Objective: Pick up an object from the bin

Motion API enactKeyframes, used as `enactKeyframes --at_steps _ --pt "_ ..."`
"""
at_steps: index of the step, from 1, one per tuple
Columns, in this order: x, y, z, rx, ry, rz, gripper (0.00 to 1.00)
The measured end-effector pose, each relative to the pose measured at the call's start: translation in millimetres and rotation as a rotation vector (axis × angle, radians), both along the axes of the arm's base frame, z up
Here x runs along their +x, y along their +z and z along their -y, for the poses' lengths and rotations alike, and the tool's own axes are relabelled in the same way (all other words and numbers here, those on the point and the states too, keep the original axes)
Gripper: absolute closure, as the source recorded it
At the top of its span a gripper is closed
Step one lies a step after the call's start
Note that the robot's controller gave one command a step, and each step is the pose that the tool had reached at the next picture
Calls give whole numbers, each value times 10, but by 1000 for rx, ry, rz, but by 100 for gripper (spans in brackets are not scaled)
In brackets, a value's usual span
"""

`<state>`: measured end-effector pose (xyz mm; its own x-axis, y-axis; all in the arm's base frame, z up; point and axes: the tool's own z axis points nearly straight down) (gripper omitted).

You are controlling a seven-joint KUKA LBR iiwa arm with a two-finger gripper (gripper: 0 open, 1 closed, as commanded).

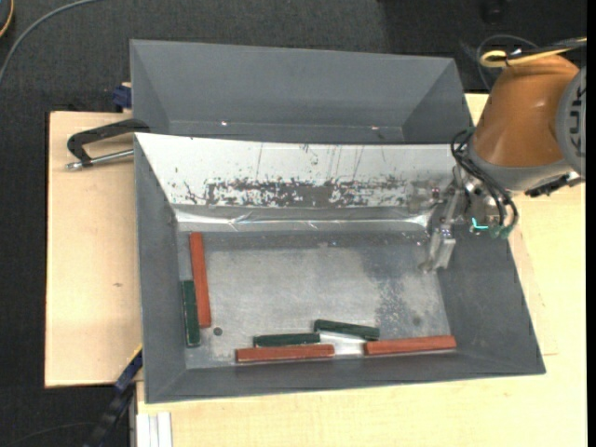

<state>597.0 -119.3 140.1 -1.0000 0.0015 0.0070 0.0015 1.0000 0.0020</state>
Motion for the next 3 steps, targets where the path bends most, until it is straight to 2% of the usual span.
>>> enactKeyframes --at_steps 1,2,3 --pt "-241 -673 -320 2 -8 -1 0" --pt "-186 -689 353 -5 285 14 0" --pt "-911 -602 -19 1 607 8 0"
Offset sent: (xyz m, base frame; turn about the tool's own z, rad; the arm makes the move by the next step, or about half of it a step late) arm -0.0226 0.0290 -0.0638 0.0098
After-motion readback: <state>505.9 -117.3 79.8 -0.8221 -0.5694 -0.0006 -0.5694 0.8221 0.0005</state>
